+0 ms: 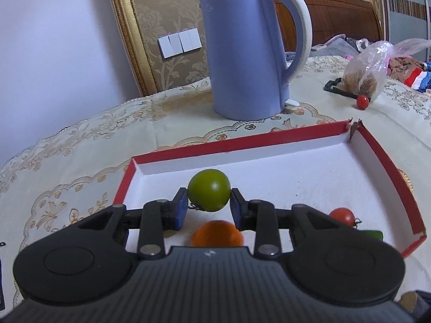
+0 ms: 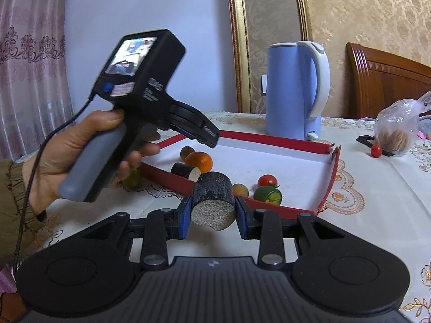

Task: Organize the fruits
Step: 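Carry the green tomato into the tray and open the left gripper, then lower the wooden piece into the tray and open the right gripper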

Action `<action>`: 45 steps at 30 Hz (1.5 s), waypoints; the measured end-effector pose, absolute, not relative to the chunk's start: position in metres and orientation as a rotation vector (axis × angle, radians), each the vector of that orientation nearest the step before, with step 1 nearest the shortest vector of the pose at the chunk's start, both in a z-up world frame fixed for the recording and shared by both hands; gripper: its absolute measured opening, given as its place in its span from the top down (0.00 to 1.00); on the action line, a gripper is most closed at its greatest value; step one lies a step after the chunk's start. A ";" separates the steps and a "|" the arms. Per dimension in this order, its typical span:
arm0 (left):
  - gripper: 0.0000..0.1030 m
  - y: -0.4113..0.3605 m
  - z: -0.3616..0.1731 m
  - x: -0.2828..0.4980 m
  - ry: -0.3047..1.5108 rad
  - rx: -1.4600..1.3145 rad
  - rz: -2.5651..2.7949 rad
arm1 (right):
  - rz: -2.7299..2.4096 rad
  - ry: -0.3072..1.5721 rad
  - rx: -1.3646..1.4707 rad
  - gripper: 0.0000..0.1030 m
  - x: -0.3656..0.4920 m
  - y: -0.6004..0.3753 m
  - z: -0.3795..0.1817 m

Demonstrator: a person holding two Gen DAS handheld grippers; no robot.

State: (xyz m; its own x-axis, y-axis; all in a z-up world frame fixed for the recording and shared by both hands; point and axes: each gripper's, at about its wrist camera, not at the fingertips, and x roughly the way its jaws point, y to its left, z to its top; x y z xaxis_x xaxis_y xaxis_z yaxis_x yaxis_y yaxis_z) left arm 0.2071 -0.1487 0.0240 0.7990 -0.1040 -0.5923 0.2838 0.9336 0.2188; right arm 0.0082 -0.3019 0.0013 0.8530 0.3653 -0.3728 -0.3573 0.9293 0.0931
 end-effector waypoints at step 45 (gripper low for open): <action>0.00 0.026 0.000 0.062 0.509 -0.054 0.084 | 0.206 0.477 -0.034 0.67 0.122 -0.297 0.020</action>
